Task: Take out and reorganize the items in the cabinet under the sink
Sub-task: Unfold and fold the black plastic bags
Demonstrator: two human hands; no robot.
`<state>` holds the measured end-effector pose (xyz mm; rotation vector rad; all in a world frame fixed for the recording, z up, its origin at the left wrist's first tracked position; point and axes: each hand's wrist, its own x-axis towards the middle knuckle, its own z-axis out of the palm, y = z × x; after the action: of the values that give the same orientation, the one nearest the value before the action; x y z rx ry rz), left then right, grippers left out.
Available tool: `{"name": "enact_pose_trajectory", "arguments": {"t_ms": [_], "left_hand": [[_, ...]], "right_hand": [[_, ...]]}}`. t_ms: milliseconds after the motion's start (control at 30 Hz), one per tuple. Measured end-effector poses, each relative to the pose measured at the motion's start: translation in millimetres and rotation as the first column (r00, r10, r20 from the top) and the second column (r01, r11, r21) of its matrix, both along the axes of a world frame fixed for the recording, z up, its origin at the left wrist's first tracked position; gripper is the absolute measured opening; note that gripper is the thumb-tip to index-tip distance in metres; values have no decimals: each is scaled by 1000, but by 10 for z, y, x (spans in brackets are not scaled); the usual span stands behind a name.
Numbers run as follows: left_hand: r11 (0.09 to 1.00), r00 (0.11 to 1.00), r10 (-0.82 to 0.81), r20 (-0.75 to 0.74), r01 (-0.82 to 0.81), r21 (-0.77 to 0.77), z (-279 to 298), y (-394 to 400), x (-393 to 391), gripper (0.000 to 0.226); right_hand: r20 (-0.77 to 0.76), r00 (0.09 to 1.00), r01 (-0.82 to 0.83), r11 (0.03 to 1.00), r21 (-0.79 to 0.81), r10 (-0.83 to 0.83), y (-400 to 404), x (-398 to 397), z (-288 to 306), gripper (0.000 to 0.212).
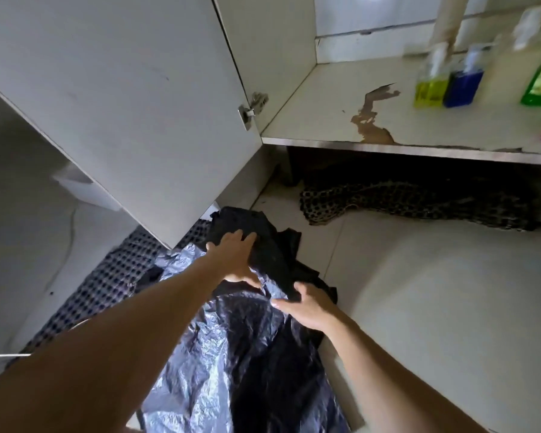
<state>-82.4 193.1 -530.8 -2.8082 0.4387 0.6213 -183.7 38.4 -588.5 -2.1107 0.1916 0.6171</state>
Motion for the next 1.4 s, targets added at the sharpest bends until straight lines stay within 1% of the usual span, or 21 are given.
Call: {"name": "enact_pose_trajectory", "arguments": {"t_ms": [67, 167, 267, 333, 400, 500, 567, 600, 667, 733, 767, 833, 900, 967, 1033, 1100, 1167, 1233, 1300, 1333, 1400], "left_hand": [[999, 1000, 22, 16, -21, -37, 35, 47, 13, 115], [967, 996, 91, -10, -91, -238, 199, 68, 19, 126], [839, 986, 119, -115, -162, -520, 465, 109, 9, 122], [734, 973, 107, -206, -217, -644, 730, 79, -120, 108], [693, 967, 58, -248, -218, -687, 951, 4, -253, 101], [655, 966, -21, -259, -182, -733, 1247, -254, -447, 110], [670, 962, -78, -263, -145, -728, 1482, -483, -607, 88], [675, 962, -105, -253, -118, -728, 1585, -601, -671, 71], [680, 964, -148, -220, -62, -730, 1752, -840, -780, 49], [705, 968, -204, -148, 41, -708, 1887, -1081, -893, 47], [732, 971, -212, -110, 84, -676, 1966, -1196, -939, 45], [734, 965, -258, -44, 166, -658, 2126, -1411, -1040, 29], [717, 949, -316, 20, 253, -650, 2253, -1581, -1110, 34], [717, 935, -351, 58, 307, -626, 2324, -1702, -1156, 51], [732, 914, -399, 76, 367, -573, 2358, -1813, -1235, 55], [739, 884, -459, 89, 436, -514, 2354, -1922, -1334, 51], [727, 845, -525, 102, 507, -463, 2331, -2004, -1432, 50], [705, 802, -585, 121, 577, -412, 2300, -2040, -1521, 53], [664, 761, -634, 142, 629, -404, 2260, -2036, -1603, 57], [640, 742, -654, 152, 648, -413, 2238, -2016, -1640, 57], [625, 720, -676, 156, 672, -397, 2186, -1935, -1675, 54]], "right_hand": [[74, 985, 148, 985, 91, -155, 171, 34, 145, 30], [115, 931, 308, 913, 267, -347, 239, 105, 526, 20], [189, 840, 397, 814, 424, -509, 106, 104, 1043, 19], [178, 817, 355, 722, 594, -548, -63, 17, 1406, 27], [155, 828, 293, 651, 700, -539, -284, -150, 1760, 32], [182, 831, 229, 622, 749, -526, -673, -479, 2211, 38], [224, 784, 234, 610, 757, -579, -992, -732, 2376, 42], [254, 733, 275, 617, 738, -631, -1163, -867, 2403, 41], [350, 575, 436, 639, 634, -739, -1511, -1134, 2365, 37], [435, 427, 637, 605, 478, -793, -1811, -1359, 2290, 33], [458, 388, 704, 578, 414, -800, -1919, -1454, 2252, 27], [470, 354, 795, 525, 303, -809, -2055, -1618, 2191, 19], [474, 383, 835, 517, 188, -793, -2140, -1684, 2118, 21], [482, 481, 825, 564, 34, -732, -2186, -1683, 2081, 36], [518, 496, 835, 547, -62, -697, -2220, -1689, 2181, 46], [630, 456, 834, 550, -54, -629, -2231, -1738, 2371, 54], [742, 455, 742, 671, -11, -492, -2204, -1785, 2538, 64], [749, 567, 593, 801, -83, -343, -2150, -1788, 2605, 75], [651, 733, 417, 886, -203, -196, -2057, -1758, 2537, 82], [579, 804, 335, 906, -257, -133, -2014, -1730, 2473, 84], [463, 885, 237, 910, -341, -57, -1965, -1636, 2306, 84]]}}
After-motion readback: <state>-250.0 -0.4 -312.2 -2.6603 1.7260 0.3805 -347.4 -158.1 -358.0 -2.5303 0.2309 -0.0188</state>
